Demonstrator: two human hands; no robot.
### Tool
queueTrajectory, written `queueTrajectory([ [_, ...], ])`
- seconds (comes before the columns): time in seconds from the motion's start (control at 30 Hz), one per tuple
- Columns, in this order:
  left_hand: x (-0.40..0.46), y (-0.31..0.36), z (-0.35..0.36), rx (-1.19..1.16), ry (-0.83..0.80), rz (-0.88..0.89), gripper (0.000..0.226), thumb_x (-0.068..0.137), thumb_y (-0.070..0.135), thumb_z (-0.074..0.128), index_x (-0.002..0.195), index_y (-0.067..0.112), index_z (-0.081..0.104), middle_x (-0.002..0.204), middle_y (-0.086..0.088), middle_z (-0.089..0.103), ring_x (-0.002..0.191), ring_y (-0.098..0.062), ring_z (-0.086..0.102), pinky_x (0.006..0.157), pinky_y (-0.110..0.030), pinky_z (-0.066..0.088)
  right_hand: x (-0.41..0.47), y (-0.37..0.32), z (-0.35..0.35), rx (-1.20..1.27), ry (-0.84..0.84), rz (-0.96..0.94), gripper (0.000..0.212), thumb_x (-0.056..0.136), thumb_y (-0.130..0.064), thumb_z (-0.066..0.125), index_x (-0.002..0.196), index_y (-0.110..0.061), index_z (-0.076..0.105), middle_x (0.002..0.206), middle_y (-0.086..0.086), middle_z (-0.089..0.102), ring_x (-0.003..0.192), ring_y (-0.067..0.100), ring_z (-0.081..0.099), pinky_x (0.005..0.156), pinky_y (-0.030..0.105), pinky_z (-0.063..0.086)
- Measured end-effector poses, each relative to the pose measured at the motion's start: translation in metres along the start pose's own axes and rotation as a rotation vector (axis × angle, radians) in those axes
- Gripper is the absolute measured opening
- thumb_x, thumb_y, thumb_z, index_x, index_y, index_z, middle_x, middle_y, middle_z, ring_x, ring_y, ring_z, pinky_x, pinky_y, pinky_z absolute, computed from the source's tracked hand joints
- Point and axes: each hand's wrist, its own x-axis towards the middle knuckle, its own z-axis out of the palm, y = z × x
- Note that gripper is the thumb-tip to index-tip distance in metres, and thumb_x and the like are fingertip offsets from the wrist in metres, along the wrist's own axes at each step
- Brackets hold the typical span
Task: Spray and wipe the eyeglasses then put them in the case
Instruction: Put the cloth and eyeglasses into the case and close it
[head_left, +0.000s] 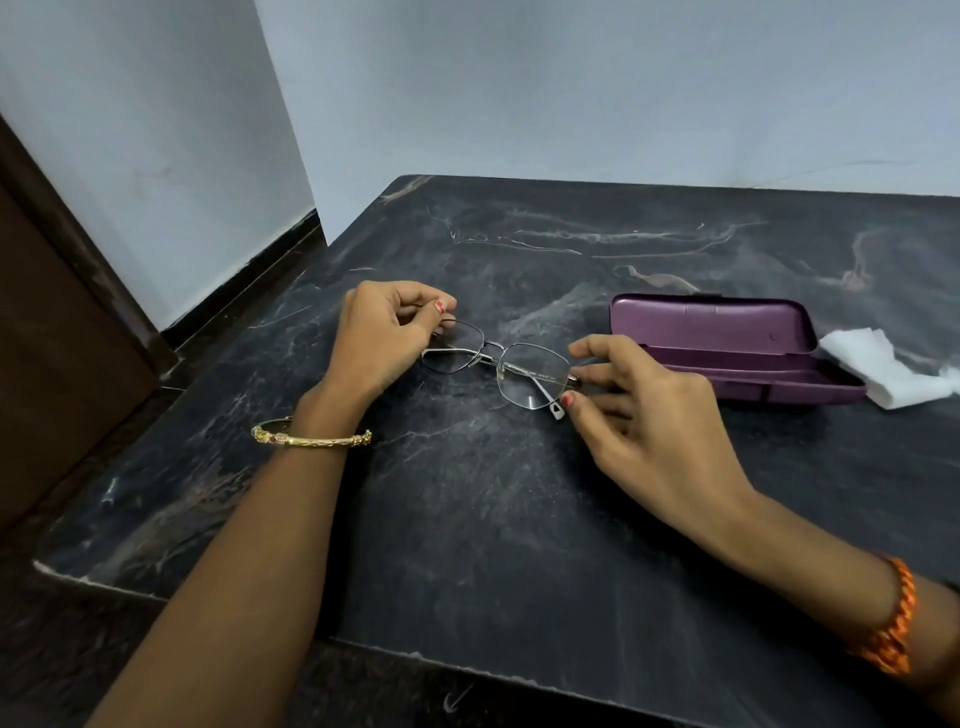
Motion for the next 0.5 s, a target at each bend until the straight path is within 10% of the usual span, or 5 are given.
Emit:
queueTrajectory([
  [0.17,-0.003,0.001,0.001,0.195,0.104,0.115,0.014,0.083,0.018,0.058,0.089,0.012,0.069,0.077,-0.004,0.070,0.072,-0.018,0.067,0.073,-0.041,0.057,-0.009,-0.010,-0.006,-0.133,-0.011,-0.120,0.035,0.080,-0.017,0.062,0.114,-0.014,0.052,0.101,-0.008,0.059,0.073,0.012,0.068,0.062,0.033,0.059],
  [0.5,-0.006,0.016,0.005,0.362,0.256,0.380,0.023,0.088,0.023,0.050,0.099,0.007,0.062,0.093,-0.010,0.068,0.087,-0.025,0.058,0.075,-0.028,0.047,0.004,-0.019,-0.015,-0.352,0.041,-0.321,0.026,0.083,-0.020,0.053,0.099,-0.002,0.062,0.075,0.010,0.062,0.040,0.020,0.050,0.032,0.028,0.044],
])
